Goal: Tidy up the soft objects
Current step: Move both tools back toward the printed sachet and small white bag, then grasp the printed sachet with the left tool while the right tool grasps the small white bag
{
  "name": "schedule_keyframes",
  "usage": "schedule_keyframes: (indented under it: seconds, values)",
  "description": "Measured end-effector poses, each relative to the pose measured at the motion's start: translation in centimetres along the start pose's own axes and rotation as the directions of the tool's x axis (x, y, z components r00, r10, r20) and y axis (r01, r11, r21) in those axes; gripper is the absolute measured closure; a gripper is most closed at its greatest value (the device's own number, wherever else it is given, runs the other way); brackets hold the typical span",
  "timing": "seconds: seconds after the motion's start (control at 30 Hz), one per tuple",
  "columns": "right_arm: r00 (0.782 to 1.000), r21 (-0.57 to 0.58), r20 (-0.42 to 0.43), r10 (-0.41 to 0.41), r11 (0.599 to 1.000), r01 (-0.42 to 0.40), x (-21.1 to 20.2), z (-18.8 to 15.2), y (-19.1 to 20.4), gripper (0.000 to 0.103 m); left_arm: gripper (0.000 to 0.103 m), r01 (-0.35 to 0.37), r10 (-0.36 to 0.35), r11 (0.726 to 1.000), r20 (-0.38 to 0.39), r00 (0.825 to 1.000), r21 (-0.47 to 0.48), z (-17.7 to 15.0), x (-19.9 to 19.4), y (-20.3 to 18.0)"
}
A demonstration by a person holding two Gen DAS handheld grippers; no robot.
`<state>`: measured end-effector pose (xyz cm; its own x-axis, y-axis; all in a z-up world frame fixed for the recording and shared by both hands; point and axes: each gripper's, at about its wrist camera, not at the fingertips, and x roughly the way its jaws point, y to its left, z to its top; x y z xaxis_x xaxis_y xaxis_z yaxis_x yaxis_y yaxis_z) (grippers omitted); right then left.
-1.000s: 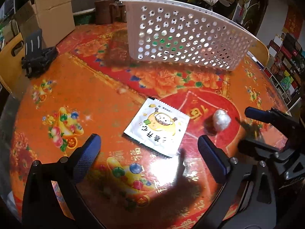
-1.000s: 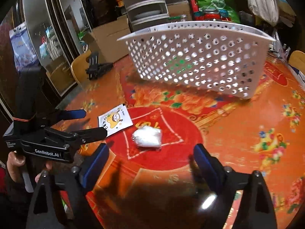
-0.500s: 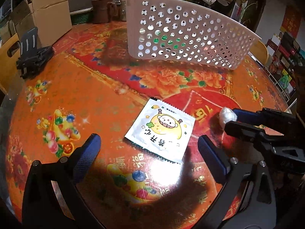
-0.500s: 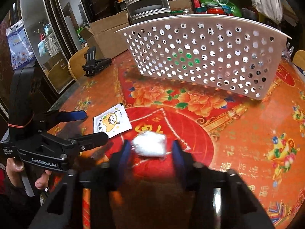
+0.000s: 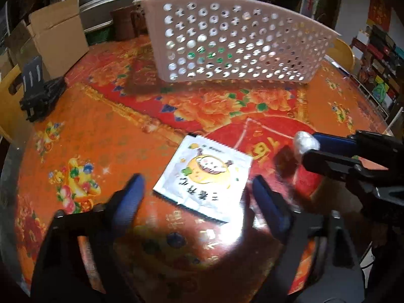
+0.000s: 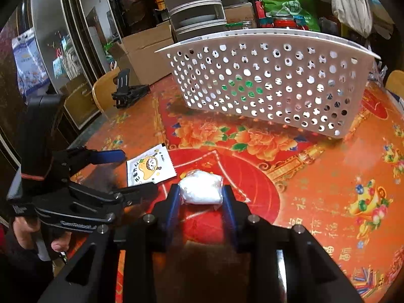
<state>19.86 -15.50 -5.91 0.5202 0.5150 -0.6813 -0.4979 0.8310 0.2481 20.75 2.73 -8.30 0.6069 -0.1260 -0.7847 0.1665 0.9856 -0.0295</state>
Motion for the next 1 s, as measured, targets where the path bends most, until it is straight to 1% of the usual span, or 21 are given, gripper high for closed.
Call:
schedule_keyframes:
  seconds: [0.03,0.07,0.13,0.17,0.2,0.23,0.27,0.3,0.37,0.57,0.67,0.87,1.0]
  values:
    - [1.0,0.007,0.006,0.008,1.0,-0.008,-0.1,0.0,-0.2,0.071,0.036,0.006,-0.006,1.0,0.007,1.0,0.004,0.0,-0.1,-0.2]
    - [1.0,0.011,0.01,0.011,1.0,-0.012,-0.2,0.0,-0.3,0.071,0.04,0.004,-0.004,1.0,0.011,1.0,0.011,0.0,-0.2,-0.5]
    - [1.0,0.017,0.018,0.019,1.0,-0.019,-0.3,0.0,-0.4,0.071,0.045,0.004,-0.005,1.0,0.021,1.0,0.017,-0.1,-0.4,-0.7]
    - [1.0,0.019,0.021,0.022,1.0,-0.022,-0.4,0.0,-0.5,0.071,0.059,0.022,-0.023,1.0,0.027,0.999,0.02,-0.1,-0.5,-0.8]
    - [0.999,0.022,0.024,0.026,0.999,-0.026,-0.5,-0.1,-0.6,0.071,0.061,0.027,-0.028,0.999,0.033,0.999,0.025,-0.1,-0.6,-1.0]
    - [0.999,0.026,0.027,0.029,0.999,-0.03,-0.5,-0.1,-0.7,0.071,0.065,0.016,-0.017,0.999,0.038,0.999,0.034,-0.2,-0.7,-1.3]
    - [0.999,0.028,0.028,0.032,0.999,-0.033,-0.5,-0.1,-0.7,0.071,0.072,0.02,-0.021,0.999,0.039,0.999,0.038,-0.3,-0.8,-1.5]
    - [0.999,0.03,0.029,0.034,0.999,-0.035,-0.6,-0.1,-0.8,0.071,0.075,0.022,-0.024,0.999,0.041,0.999,0.044,-0.3,-0.8,-1.8]
    - [0.999,0.031,0.033,0.038,0.999,-0.039,-0.6,-0.1,-0.8,0.071,0.086,0.02,-0.023,0.998,0.047,0.999,0.059,-0.4,-1.0,-2.3]
    - [0.998,0.035,0.045,0.049,0.998,-0.05,-0.8,-0.1,-0.8,0.071,0.097,0.034,-0.036,0.999,0.057,0.998,0.039,-0.6,-1.4,-2.6]
    - [0.997,0.036,0.048,0.054,0.998,-0.056,-0.9,-0.2,-0.8,0.071,0.097,0.007,-0.011,0.999,0.078,0.997,0.045,-0.7,-1.7,-2.7]
    - [0.997,0.036,0.054,0.058,0.998,-0.06,-1.1,-0.3,-0.8,0.071,0.098,-0.005,0.0,0.999,0.122,0.993,0.04,-0.7,-3.2,-2.4]
    - [0.997,0.036,0.061,0.054,0.998,-0.056,-1.2,-0.3,-0.7,0.071,0.099,-0.013,0.008,0.999,0.162,0.987,0.032,-0.6,-4.6,-2.3]
